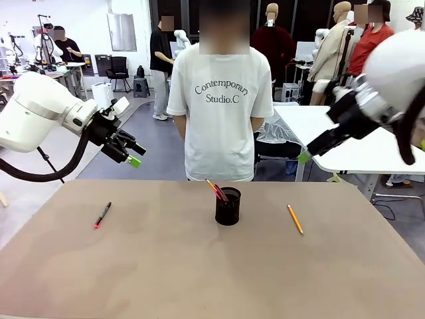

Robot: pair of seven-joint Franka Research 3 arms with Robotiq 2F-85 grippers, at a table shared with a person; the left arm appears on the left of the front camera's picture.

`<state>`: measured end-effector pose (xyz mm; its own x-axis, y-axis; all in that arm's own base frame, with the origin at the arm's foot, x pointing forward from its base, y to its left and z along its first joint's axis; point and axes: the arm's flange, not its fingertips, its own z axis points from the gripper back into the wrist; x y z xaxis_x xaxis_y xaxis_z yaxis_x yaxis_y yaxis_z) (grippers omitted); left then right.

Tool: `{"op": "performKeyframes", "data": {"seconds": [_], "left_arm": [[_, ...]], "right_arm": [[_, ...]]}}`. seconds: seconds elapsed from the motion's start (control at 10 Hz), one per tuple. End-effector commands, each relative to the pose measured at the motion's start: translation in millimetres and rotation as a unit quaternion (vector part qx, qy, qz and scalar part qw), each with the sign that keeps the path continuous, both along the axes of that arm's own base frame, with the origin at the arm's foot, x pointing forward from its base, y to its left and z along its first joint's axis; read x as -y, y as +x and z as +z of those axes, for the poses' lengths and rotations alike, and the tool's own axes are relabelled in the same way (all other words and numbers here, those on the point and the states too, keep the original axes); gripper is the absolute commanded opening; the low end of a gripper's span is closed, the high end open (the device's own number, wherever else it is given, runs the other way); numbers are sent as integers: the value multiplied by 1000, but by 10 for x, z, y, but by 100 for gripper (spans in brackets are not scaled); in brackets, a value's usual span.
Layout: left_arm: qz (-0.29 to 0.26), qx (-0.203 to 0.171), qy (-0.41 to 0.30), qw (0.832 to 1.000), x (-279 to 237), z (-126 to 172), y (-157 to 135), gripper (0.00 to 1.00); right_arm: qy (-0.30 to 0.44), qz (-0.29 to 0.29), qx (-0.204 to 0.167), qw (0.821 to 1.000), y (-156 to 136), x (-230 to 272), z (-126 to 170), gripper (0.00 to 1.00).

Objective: Place the pens into the pen holder.
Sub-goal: Pick up a writing instrument from the table and place it into the Pen holder.

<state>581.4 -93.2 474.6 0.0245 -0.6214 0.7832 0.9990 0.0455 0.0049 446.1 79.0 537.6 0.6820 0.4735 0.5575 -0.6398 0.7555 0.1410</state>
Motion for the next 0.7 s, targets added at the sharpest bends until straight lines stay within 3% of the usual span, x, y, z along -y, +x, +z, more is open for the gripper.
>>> {"op": "performKeyframes", "data": {"seconds": [0.0, 0.4, 0.6], "left_arm": [[3, 0, -4, 1000, -4, 8, -5, 100], [3, 0, -4, 1000, -4, 8, -5, 100], [3, 0, -4, 1000, -4, 8, -5, 100]], "right_arm": [[-62, -36, -45, 996, 373, -230, 64, 100], [-172, -124, -90, 973, 864, -416, -290, 100], [-171, -165, -77, 968, 1151, -376, -512, 100]]}}
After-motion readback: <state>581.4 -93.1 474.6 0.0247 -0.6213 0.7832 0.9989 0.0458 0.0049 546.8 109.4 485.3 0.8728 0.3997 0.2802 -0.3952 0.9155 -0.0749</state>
